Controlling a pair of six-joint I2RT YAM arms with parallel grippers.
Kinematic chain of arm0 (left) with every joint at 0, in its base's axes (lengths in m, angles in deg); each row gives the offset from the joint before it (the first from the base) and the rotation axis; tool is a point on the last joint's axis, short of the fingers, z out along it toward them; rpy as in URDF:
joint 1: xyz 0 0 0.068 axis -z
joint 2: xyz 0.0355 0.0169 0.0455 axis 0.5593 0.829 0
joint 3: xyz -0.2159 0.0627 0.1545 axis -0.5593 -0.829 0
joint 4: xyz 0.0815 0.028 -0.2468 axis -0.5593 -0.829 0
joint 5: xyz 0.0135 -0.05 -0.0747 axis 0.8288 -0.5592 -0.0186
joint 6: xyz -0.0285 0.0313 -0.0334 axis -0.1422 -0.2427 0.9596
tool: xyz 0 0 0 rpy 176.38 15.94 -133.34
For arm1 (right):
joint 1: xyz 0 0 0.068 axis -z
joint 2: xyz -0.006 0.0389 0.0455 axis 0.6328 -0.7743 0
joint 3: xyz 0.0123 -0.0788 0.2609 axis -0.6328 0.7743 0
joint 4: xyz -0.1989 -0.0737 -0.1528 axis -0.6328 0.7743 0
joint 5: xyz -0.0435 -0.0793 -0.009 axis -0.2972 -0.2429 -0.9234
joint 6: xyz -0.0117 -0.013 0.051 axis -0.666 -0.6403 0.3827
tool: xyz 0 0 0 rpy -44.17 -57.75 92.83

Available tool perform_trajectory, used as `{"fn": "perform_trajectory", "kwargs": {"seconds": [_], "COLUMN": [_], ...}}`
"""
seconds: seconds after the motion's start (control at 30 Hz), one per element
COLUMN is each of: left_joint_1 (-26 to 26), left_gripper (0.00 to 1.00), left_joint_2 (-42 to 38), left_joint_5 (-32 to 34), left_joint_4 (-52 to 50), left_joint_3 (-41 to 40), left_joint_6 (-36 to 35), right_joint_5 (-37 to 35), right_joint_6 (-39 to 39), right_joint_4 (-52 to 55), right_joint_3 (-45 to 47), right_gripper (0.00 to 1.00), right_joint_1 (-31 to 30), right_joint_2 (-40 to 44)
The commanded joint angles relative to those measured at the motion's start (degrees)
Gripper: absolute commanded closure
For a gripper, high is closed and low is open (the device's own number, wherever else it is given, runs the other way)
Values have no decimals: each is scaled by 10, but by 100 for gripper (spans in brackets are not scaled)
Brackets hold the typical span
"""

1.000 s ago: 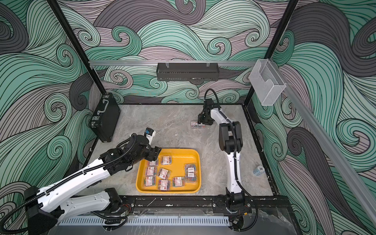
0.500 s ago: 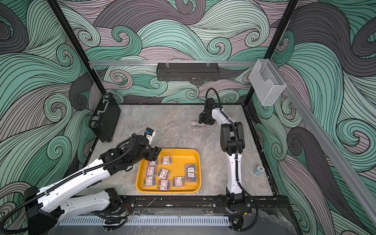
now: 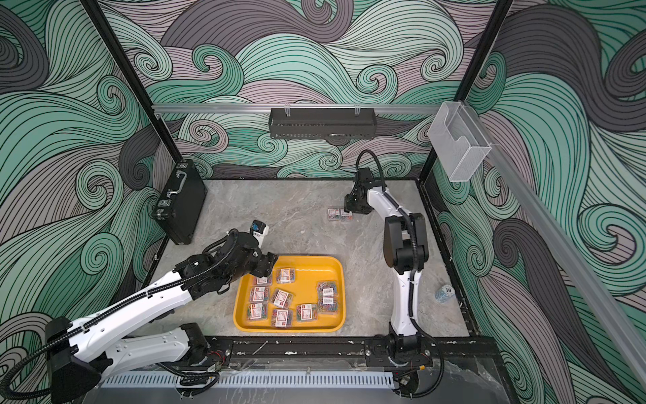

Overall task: Take the paper clips out of the storage box
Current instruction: Place the boxed paper clips at the center of the board, then move the boxed paper clips to the storage box.

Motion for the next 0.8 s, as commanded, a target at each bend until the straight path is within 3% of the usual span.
{"fn": "perform_trajectory", "kwargs": {"seconds": [0.0,0.33,0.77], "left_joint_1": [5,5,5], "left_gripper": [25,26,27], "left_joint_2": [3,-12,-7], "left_joint_5": [7,29,45], "left_joint_4": [-20,-37,-44], "left_joint_3": [29,28,33], "left_joint_6": [6,13,21], "right_joint_5": [15,57,95], "right_joint_6": [4,14,11], "right_joint_4": [2,9,8], "right_joint_3": [-20,-60,-54], "right_gripper": [44,44,45], "right_joint_1": [3,11,15], "right_joint_2": [-31,-77,-67]}}
